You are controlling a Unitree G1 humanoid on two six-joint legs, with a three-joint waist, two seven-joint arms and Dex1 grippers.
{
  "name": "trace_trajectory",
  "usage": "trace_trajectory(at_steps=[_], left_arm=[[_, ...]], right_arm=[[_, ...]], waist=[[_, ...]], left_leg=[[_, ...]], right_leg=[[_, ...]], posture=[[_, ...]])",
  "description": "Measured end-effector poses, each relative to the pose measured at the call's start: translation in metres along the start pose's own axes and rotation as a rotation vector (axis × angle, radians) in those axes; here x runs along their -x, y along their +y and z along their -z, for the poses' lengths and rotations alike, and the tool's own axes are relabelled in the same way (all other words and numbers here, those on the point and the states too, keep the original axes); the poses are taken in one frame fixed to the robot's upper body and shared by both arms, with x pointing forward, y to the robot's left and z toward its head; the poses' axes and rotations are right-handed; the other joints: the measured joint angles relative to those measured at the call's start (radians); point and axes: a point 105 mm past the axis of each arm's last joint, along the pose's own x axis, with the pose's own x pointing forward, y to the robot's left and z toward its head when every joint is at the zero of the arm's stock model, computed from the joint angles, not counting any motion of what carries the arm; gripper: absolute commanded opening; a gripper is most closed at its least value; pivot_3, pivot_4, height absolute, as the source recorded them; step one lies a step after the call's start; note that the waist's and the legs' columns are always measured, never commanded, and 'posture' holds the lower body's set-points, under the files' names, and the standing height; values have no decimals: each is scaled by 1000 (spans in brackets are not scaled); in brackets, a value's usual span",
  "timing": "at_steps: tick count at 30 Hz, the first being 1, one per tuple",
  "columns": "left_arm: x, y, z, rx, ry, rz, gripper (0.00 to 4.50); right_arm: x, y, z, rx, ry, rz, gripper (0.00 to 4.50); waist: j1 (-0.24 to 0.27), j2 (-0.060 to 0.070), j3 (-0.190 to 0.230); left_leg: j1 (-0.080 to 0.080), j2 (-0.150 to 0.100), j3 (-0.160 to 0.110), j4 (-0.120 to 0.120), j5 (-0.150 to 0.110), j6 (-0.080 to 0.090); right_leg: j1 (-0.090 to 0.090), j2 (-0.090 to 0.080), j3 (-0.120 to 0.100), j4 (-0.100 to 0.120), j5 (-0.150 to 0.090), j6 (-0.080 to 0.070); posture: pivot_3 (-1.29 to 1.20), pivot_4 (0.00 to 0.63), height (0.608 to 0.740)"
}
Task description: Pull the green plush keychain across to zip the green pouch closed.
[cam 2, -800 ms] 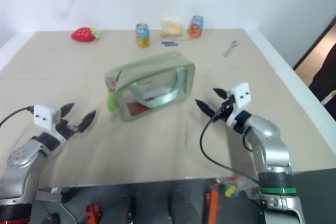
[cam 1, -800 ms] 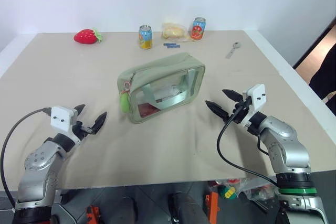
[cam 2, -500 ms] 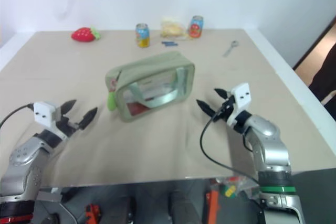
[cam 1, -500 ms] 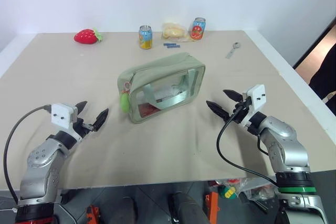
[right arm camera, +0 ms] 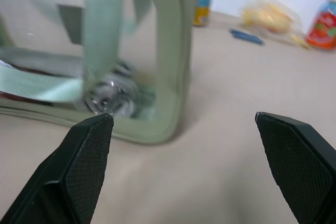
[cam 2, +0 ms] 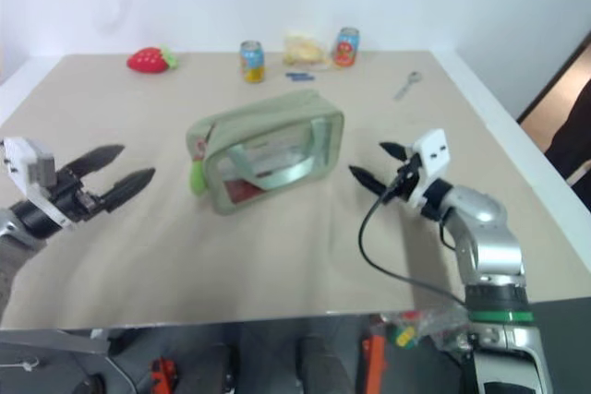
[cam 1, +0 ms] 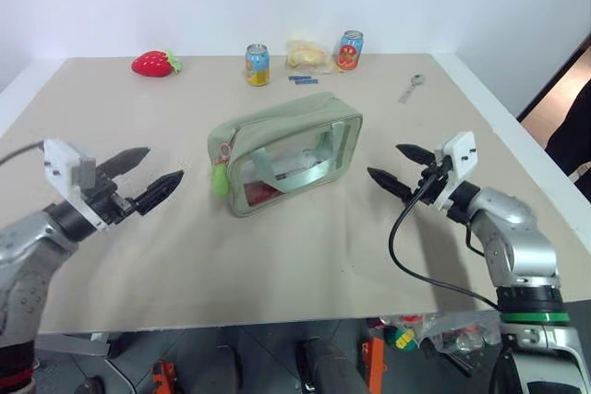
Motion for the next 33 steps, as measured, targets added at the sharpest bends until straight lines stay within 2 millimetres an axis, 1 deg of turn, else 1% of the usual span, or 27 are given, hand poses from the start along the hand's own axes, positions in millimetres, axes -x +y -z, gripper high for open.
trace_trajectory(at_steps=[1, 2, 3, 4, 6, 8, 9, 10, 11, 16, 19, 21, 23, 24, 25, 26, 29, 30, 33], left_arm=[[-8, -10, -16, -7, -14, 79, 4468], [-10, -15, -21, -11, -16, 107, 4468], [-15, -25, -26, -9, -15, 163, 4468], [-19, -35, -24, 4, 14, 225, 4468], [-24, -44, -13, 37, 62, 288, 4468], [-29, -49, -5, 62, 97, 324, 4468], [-33, -49, -4, 59, 101, 331, 4468], [-36, -48, -7, 46, 94, 333, 4468], [-37, -48, -8, 40, 93, 331, 4468], [-44, -48, -3, 49, 87, 332, 4468], [-45, -47, -3, 43, 88, 321, 4500], [-45, -46, -2, 40, 88, 314, 4500], [-45, -45, -2, 34, 90, 304, 4500], [-44, -43, -2, 33, 90, 291, 4500], [-44, -43, -1, 34, 89, 285, 4500], [-44, -42, -1, 36, 88, 281, 4500], [-42, -42, 3, 44, 93, 274, 4500], [-42, -42, 3, 44, 92, 274, 4500], [-42, -41, 3, 39, 95, 268, 4500]], right_arm=[[-6, -3, -15, 33, -18, -34, 4493], [-8, -3, -21, 47, -28, -46, 4493], [-13, -3, -33, 69, -48, -76, 4493], [-20, -2, -42, 84, -59, -118, 4493], [-31, 0, -54, 118, -67, -176, 4493], [-42, 0, -64, 159, -67, -229, 4493], [-48, 0, -67, 178, -66, -251, 4493], [-55, 0, -69, 197, -64, -278, 4493], [-56, 0, -69, 203, -63, -283, 4493], [-68, -3, -51, 219, -9, -327, 4493], [-71, -5, -46, 213, 3, -342, 3682], [-73, -3, -45, 212, 1, -356, 3030], [-74, -1, -42, 208, 1, -372, 2273], [-74, 0, -41, 208, 2, -380, 1982], [-74, 1, -41, 210, 1, -388, 1567], [-73, 1, -42, 212, -3, -392, 1343], [-71, 2, -42, 220, -3, -410, 220], [-71, 2, -42, 223, -3, -415, 42], [-71, 4, -42, 227, -4, -428, 42]], waist=[[0, 0, 0], [0, 0, 0], [-2, 0, 0], [-7, 0, 0], [-13, 0, 0], [-20, 0, 0], [-22, 0, 0], [-23, 0, 0], [-23, 0, 0], [-23, 0, 0], [-23, 0, 0], [-23, 0, 0], [-23, 0, 0], [-23, 0, 0], [-23, 0, 0], [-23, 0, 0], [-24, 0, 0], [-25, 0, 0], [-25, 0, 0]], left_leg=[[1, 0, 0, 1, 0, 0], [1, 0, 1, 1, 0, 0], [1, 0, 1, 1, 0, 0], [2, 0, 2, 0, 0, 0], [2, 0, 2, -1, 0, 0], [1, 0, 0, -2, 0, 0], [1, 0, 0, -3, 0, 0], [1, 0, -1, -4, 0, 0], [1, 0, -1, -4, 0, 0], [0, 0, -1, -5, -2, 1], [0, 0, -1, -5, -3, 0], [0, 0, -1, -6, -3, 0], [0, 0, -1, -5, -3, 0], [0, 0, -1, -5, -3, 0], [0, 0, -1, -5, -3, 0], [0, 0, -1, -5, -3, 0], [1, 0, -1, -5, -3, 0], [1, 0, -1, -5, -3, 0], [2, 0, -1, -5, -3, 0]], right_leg=[[1, 0, 0, 0, 0, 0], [1, 0, 0, 0, 0, 0], [1, 0, 1, 0, 0, 0], [1, 0, 1, 0, 0, 0], [1, 0, 1, 0, 0, 0], [0, 1, 0, 1, 0, 0], [0, 1, 0, 1, 0, 0], [0, 1, 0, 1, 0, 0], [0, 1, 0, 1, 0, 0], [-1, 1, 0, 1, 0, 3], [-1, 1, 0, 1, -1, 2], [-1, 1, 0, 1, -1, 2], [-1, 1, 0, 1, -1, 2], [-1, 1, 0, 1, -1, 3], [0, 1, 0, 1, -1, 3], [0, 1, 0, 1, -1, 3], [0, 1, 0, 2, -1, 3], [0, 1, 0, 2, -1, 3], [0, 1, 0, 3, -1, 3]], posture=[[0, 150, 740], [0, 150, 740], [0, 150, 740], [0, 150, 740], [0, 150, 740], [0, 150, 740], [0, 150, 740], [0, 150, 740], [0, 150, 740], [0, 150, 740], [0, 150, 740], [0, 150, 740], [0, 150, 740], [0, 150, 740], [0, 150, 740], [0, 150, 740], [0, 150, 740], [0, 150, 740], [0, 150, 740]])
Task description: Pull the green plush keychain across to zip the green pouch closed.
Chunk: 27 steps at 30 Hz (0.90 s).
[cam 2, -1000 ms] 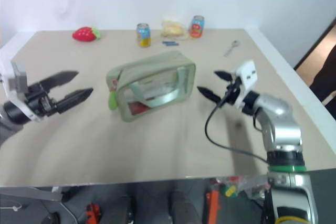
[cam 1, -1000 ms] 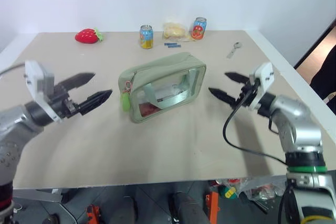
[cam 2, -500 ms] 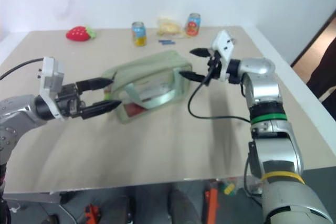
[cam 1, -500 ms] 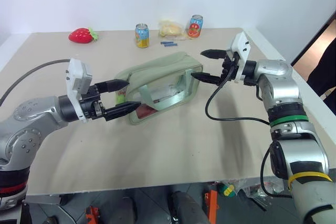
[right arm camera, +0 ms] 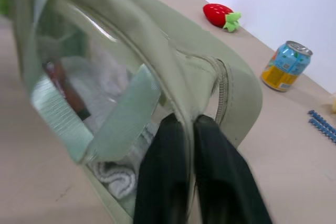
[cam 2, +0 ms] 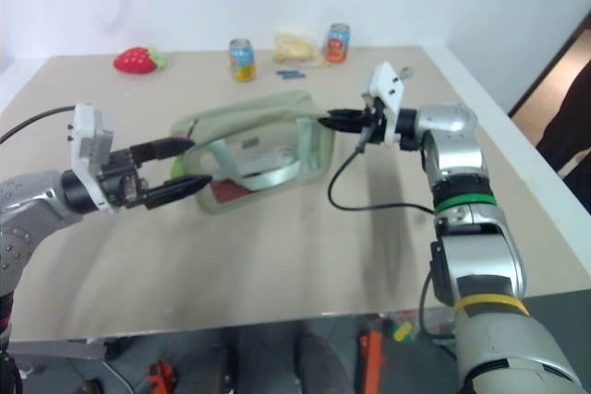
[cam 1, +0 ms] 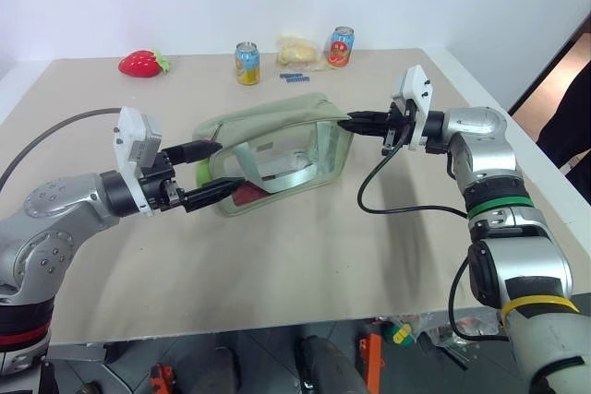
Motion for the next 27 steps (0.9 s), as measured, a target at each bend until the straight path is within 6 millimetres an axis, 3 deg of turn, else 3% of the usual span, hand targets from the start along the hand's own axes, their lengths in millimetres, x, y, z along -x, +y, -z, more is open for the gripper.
trace_trajectory(at_steps=[6, 13, 20, 27], left_arm=[[1, 3, 0, -12, -3, -16, 4500], [0, 0, 0, -15, -10, 4, 4500], [-7, -2, -9, -39, -26, 41, 4500], [-7, 4, -6, -5, -29, 39, 4500]], right_arm=[[2, 7, -2, 21, -4, -22, 42], [17, 30, -4, -20, 16, -52, 42], [35, 57, -8, -48, 53, 3, 42], [38, 66, -9, -74, 57, 63, 42]], waist=[[0, 0, 0], [2, 0, 0], [4, 0, 0], [2, 0, 0]], left_leg=[[0, 0, 0, 0, 0, 0], [0, 0, 0, 0, 0, 0], [0, 0, -1, 2, 0, 0], [0, 0, 0, 6, 0, 0]], right_leg=[[0, 0, 0, 0, 0, 0], [0, 0, 0, 0, 0, 0], [0, 0, -1, 1, 0, 0], [1, 0, 0, 1, 0, -1]], posture=[[0, 150, 740], [0, 150, 740], [0, 150, 740], [0, 150, 740]])
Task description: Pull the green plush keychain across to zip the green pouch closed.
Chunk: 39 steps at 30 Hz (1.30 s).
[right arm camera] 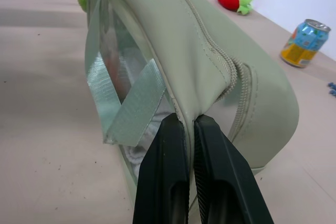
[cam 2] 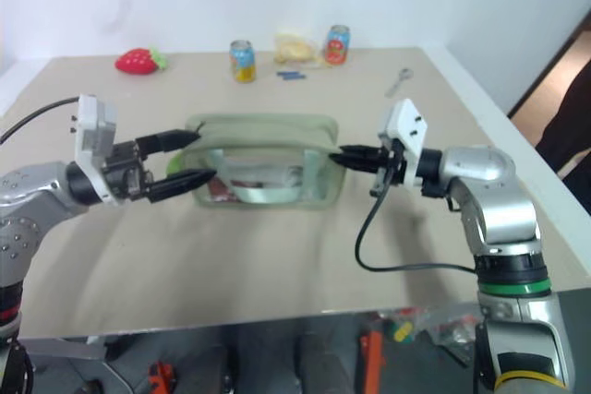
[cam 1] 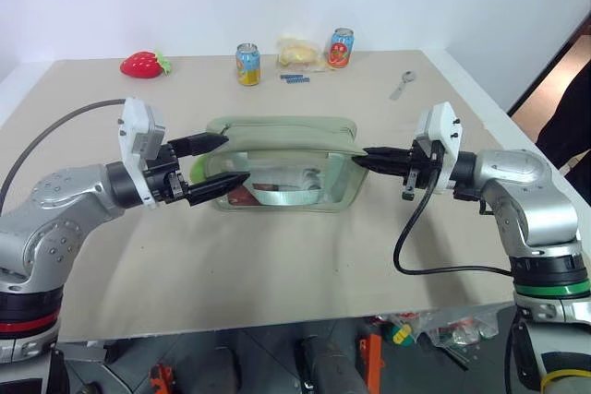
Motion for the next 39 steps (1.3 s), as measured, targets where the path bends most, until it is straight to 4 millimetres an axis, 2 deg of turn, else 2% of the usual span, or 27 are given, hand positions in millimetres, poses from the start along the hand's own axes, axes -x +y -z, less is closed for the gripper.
trace_trajectory(at_steps=[2, 6, 11, 16, 17, 18, 25, 29, 34, 35, 36, 37, 39], left_arm=[[4, 8, -1, 12, -9, -37, 4500], [30, 30, 4, 15, 10, -181, 4500], [54, 44, 34, 52, 42, -310, 4500], [46, 47, 54, 29, 40, -335, 4500], [44, 49, 58, 33, 37, -340, 4239], [41, 51, 60, 35, 32, -343, 4239], [32, 57, 58, 23, -7, -338, 4239], [31, 54, 58, 51, -11, -312, 3192], [30, 47, 63, 177, -28, -258, 1405], [30, 45, 63, 199, -31, -248, 1198], [30, 44, 63, 215, -30, -239, 1198], [30, 43, 63, 220, -29, -237, 643], [30, 43, 62, 215, -27, -235, 177]], right_arm=[[0, 0, 0, 0, -1, 14, 42], [-1, 0, 1, -1, -8, 39, 42], [-2, 0, 2, 10, -16, 59, 42], [-3, 0, 2, 14, -20, 61, 42], [-3, 0, 2, 15, -20, 61, 15], [-3, 0, 2, 15, -20, 61, 15], [-3, 0, 1, 22, -23, 59, 15], [-3, 0, 1, 28, -24, 57, 0], [-3, 0, 1, 37, -20, 58, 0], [-3, 0, 1, 39, -20, 57, 0], [-3, 0, 1, 40, -20, 56, 0], [-3, 1, 2, 41, -19, 55, 0], [-3, 1, 2, 45, -18, 53, 0]], waist=[[0, 0, 0], [-3, 0, 0], [-2, 0, 0], [-1, 0, 0], [-1, 0, 0], [-1, 0, 0], [-2, 0, 0], [-2, 0, 0], [-2, 0, 0], [-2, 0, 0], [-2, 0, 0], [-2, 0, 0], [-2, 0, 0]], left_leg=[[0, 0, 0, 1, 0, 0], [0, 0, 0, 0, 0, 0], [-1, 0, 0, 1, 0, 0], [0, 0, 1, 3, 0, 0], [0, 0, 1, 3, 0, 0], [0, 0, 1, 3, 0, 0], [-1, 0, 1, 3, 0, 0], [0, 0, 1, 3, 0, 0], [0, 0, 1, 3, 0, 0], [0, 0, 1, 3, 0, 0], [0, 0, 1, 3, 0, 0], [0, 0, 1, 3, 0, 0], [0, 0, 1, 3, 0, 0]], right_leg=[[0, 0, 0, 0, 0, 0], [0, 0, 0, 0, 0, -1], [0, 0, 0, 0, 0, -1], [0, 0, 0, 0, 1, -1], [1, 0, 0, 0, 1, -1], [0, 0, 0, 0, 1, -1], [0, 0, 1, 0, 1, 0], [0, 0, 1, 0, 1, 0], [0, 0, 1, 0, 2, 0], [0, 0, 1, 0, 2, 0], [0, 0, 1, 0, 2, 0], [0, 0, 1, 0, 2, 0], [0, 0, 1, 0, 2, 0]], posture=[[0, 150, 740], [0, 150, 740], [0, 150, 740], [0, 150, 740], [0, 150, 740], [0, 150, 740], [0, 150, 740], [0, 150, 740], [0, 150, 740], [0, 150, 740], [0, 150, 740], [0, 150, 740], [0, 150, 740]])
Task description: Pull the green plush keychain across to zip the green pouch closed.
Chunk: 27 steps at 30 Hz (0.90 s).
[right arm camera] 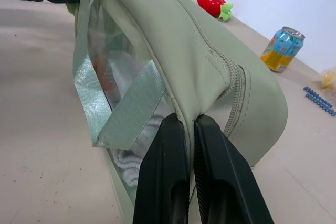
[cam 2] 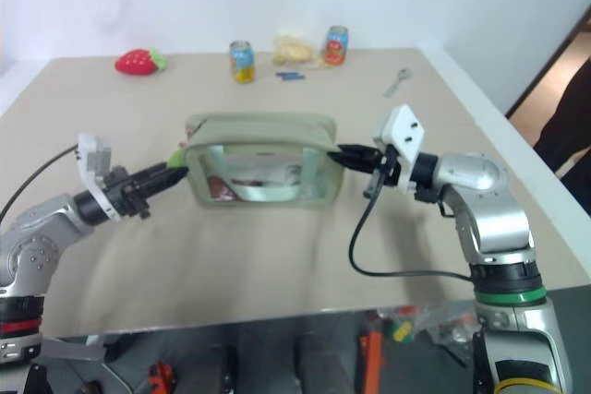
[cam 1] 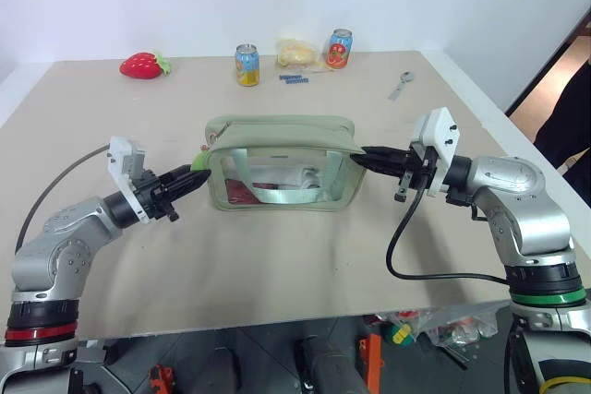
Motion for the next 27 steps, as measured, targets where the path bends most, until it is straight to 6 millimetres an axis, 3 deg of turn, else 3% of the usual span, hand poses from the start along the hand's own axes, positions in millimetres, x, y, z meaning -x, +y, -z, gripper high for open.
trace_trajectory(at_steps=[27], left_arm=[[10, 6, -4, 26, 41, -25, 70]], right_arm=[[-5, 9, 0, 25, -3, -55, 0]], waist=[[-1, 0, 0]], left_leg=[[0, 0, 0, 0, 0, 0]], right_leg=[[0, 0, 0, 0, 0, 0]], posture=[[0, 150, 740]])
